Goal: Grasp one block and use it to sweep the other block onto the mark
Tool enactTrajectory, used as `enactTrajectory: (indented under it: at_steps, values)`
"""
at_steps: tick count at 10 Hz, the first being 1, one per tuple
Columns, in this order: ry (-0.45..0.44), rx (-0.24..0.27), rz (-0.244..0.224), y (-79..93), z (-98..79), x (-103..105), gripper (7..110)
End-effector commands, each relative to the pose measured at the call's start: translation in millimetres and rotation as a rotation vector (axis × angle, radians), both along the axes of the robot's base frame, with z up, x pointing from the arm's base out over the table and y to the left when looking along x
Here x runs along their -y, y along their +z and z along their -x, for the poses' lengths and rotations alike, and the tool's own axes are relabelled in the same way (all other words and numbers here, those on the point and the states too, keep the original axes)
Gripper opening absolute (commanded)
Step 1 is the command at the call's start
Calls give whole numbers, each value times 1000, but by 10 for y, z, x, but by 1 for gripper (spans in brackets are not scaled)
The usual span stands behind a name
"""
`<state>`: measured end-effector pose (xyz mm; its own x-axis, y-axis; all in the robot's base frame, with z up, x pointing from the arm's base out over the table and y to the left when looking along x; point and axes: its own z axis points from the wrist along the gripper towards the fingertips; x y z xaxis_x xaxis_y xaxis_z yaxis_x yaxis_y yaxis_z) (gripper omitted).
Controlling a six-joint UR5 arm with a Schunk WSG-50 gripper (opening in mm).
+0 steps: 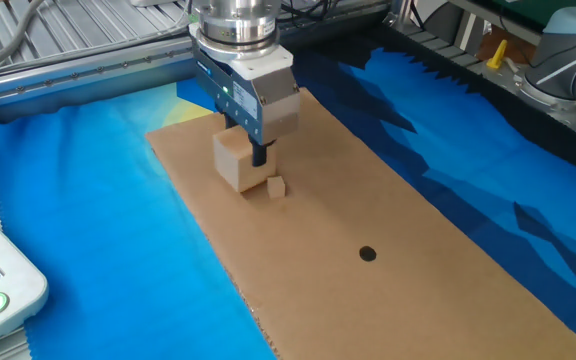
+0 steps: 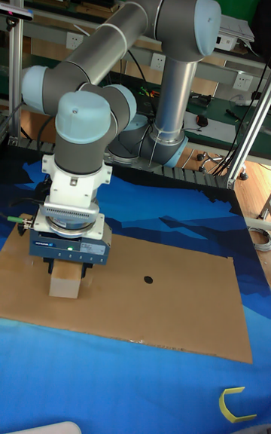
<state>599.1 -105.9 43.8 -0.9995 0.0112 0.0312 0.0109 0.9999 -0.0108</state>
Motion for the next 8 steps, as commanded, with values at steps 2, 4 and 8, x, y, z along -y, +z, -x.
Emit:
enactTrajectory:
  at_steps: [2, 4, 8]
  values:
    - [-58, 3, -4, -88, 33, -14, 7]
    - [-58, 2, -22, -46, 84, -159, 7]
    - [17, 21, -72, -98, 229, -458, 7]
